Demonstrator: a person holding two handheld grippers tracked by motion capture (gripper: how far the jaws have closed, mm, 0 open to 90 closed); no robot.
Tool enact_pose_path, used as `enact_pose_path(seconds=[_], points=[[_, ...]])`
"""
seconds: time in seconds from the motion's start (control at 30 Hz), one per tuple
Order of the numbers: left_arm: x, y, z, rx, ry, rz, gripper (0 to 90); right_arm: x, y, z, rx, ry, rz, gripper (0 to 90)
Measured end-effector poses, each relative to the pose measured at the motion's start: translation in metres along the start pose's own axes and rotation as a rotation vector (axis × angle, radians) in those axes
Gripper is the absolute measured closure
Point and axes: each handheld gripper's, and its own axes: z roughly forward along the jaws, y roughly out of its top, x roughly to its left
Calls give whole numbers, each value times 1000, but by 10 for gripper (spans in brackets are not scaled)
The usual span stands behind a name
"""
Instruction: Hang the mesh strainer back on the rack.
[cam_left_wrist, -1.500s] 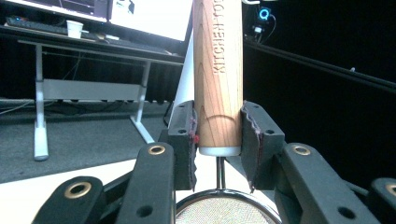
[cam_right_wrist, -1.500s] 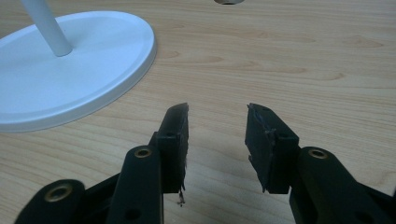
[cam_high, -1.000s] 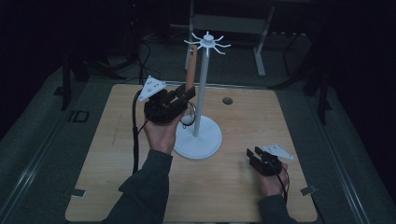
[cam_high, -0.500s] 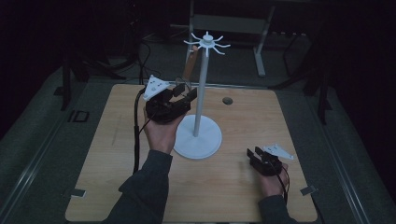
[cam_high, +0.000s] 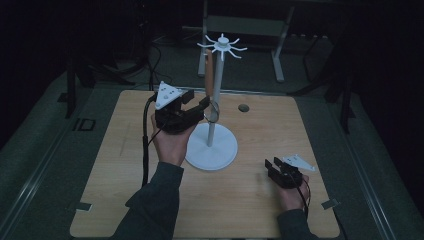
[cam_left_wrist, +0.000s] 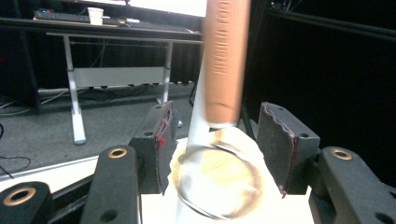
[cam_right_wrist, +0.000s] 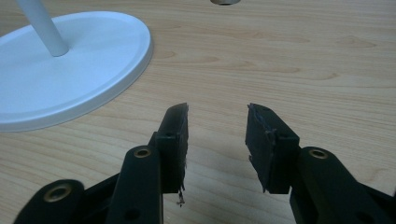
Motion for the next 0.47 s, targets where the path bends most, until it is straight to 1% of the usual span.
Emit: enact_pose_path(seconds=[0.03,0.1,0.2,0.27,0.33,0.47], points=[[0,0,0,0,0,0,470,0,0,0,0,0,0,585],[-1,-1,0,16,16,29,468,1,0,0,1,-6,-8,584],[-1,-2,0,26,27,35,468,2,0,0,3,-9,-22,583],[-1,-3,1,47,36,53,468,2,0,0,6,-10,-24,581],[0,-5,1,59,34,59,468,2,0,1,9,-13,-29,579],[3,-10,-1,72,26,52,468,0,-1,2,21,-19,-27,574]])
